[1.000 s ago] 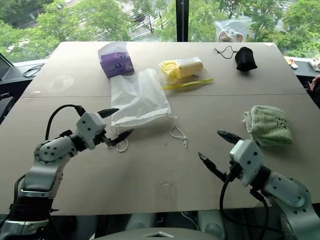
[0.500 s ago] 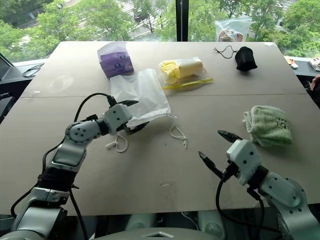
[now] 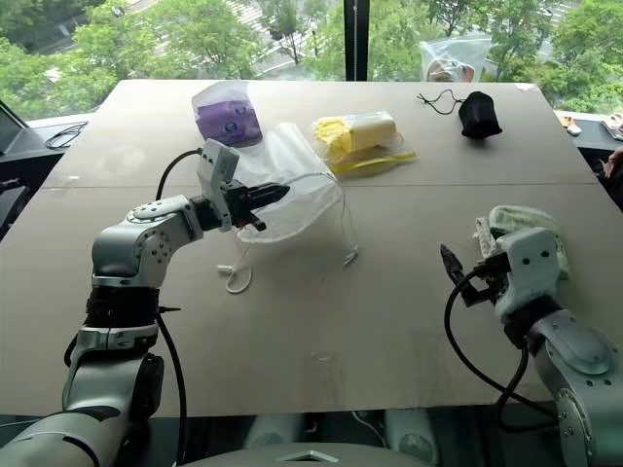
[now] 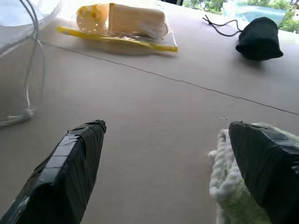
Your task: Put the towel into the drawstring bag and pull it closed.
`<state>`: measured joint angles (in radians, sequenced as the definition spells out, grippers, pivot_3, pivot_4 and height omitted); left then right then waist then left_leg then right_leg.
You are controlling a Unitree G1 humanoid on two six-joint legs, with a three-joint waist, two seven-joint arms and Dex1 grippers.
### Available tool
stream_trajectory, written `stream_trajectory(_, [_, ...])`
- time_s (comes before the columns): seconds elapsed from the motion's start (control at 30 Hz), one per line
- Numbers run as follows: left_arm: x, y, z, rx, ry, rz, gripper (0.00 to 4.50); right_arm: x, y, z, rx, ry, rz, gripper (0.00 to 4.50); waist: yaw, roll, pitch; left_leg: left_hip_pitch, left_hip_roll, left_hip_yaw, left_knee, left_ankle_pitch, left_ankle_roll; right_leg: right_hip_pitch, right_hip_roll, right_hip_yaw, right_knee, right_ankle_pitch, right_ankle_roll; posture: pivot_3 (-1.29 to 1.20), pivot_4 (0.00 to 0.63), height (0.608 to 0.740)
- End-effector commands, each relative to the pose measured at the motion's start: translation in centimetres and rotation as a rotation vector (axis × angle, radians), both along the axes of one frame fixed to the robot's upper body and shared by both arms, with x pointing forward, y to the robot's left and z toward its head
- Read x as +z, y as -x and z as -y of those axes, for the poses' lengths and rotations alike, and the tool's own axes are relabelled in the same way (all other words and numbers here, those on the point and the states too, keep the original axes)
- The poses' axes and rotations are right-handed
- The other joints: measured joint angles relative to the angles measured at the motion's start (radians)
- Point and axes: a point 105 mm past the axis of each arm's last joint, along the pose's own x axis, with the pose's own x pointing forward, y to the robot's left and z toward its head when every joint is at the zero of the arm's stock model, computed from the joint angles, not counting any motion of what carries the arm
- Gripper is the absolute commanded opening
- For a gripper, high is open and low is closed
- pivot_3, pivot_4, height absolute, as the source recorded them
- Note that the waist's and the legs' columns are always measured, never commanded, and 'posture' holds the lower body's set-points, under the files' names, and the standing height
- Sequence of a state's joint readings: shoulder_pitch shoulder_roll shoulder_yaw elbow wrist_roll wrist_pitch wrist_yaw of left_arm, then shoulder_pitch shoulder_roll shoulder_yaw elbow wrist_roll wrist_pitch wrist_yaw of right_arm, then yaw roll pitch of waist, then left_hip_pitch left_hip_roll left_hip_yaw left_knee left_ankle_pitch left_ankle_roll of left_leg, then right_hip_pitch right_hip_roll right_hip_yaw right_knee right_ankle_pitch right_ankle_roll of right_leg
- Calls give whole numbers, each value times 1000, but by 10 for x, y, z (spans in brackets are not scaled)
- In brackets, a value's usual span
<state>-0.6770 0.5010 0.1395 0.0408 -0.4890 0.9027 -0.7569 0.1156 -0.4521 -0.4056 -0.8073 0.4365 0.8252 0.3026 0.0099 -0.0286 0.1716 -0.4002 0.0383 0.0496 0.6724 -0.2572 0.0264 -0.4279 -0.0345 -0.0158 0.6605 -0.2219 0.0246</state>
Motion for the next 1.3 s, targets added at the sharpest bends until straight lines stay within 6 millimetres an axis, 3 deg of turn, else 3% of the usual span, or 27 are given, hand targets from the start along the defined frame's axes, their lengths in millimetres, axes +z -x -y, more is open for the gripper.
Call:
stream_trajectory(0.03, [19,10,9,-36,58,-29,56,10,-8,48,-178,-24,-38,4500,-3,0,0,0,0,0,0,0,0,0,0,1,0,0,0,0,150,740])
stream_trajectory(0.1, [21,13,13,-38,58,-29,56,3,-15,74,-268,-55,-118,4500,-3,0,0,0,-1,0,0,0,0,0,0,1,0,1,-2,0,150,740])
stream_trajectory(0.2, [23,15,17,-34,69,-31,56,-8,-27,95,-317,-74,-227,4500,-2,0,0,0,-1,0,0,0,0,0,0,1,0,2,-4,0,150,740])
stream_trajectory(0.33, [21,19,21,-32,65,-28,56,-27,-47,111,-357,-123,-358,4500,-14,0,0,1,-1,1,-1,0,0,0,1,3,0,2,-4,0,150,740])
stream_trajectory(0.63, [18,23,19,-6,85,-22,56,-76,-75,89,-232,-216,-631,4500,-27,-2,-1,1,-1,1,-1,0,0,0,2,6,0,2,-4,0,150,740])
stream_trajectory(0.8, [14,25,20,-1,92,-29,56,-105,-83,63,-105,-195,-711,4500,-48,-18,-11,5,0,0,-1,0,0,3,3,6,-1,3,-4,0,150,740])
stream_trajectory(0.9, [14,24,20,3,94,-29,56,-119,-81,50,-26,-118,-736,4500,-54,-20,-12,11,1,0,-1,0,0,9,3,6,-2,2,-3,0,150,740])
stream_trajectory(1.0, [14,24,20,5,91,-26,0,-122,-79,45,16,-44,-700,3175,-54,-23,-14,21,1,0,-4,0,0,17,4,6,-2,0,-1,0,150,740])
stream_trajectory(1.1, [13,23,18,8,94,-29,0,-100,-78,28,123,-99,-569,1804,-51,-25,-15,20,2,-2,-4,0,0,17,5,6,-2,0,-1,0,150,740])
stream_trajectory(1.2, [10,23,16,6,87,-36,0,-84,-57,0,311,-90,-509,631,-51,-24,-15,20,3,-2,-5,0,0,16,4,7,-2,0,-1,0,150,740])
stream_trajectory(1.23, [9,23,16,5,87,-39,0,-79,-50,-8,356,-85,-495,344,-51,-23,-14,20,3,-2,-6,0,0,16,5,7,-2,0,-1,0,150,740])
stream_trajectory(1.3, [9,23,16,1,86,-41,0,-69,-38,-24,440,-78,-468,244,-50,-20,-12,18,3,-2,-6,0,0,15,4,7,-3,0,-1,0,150,740])
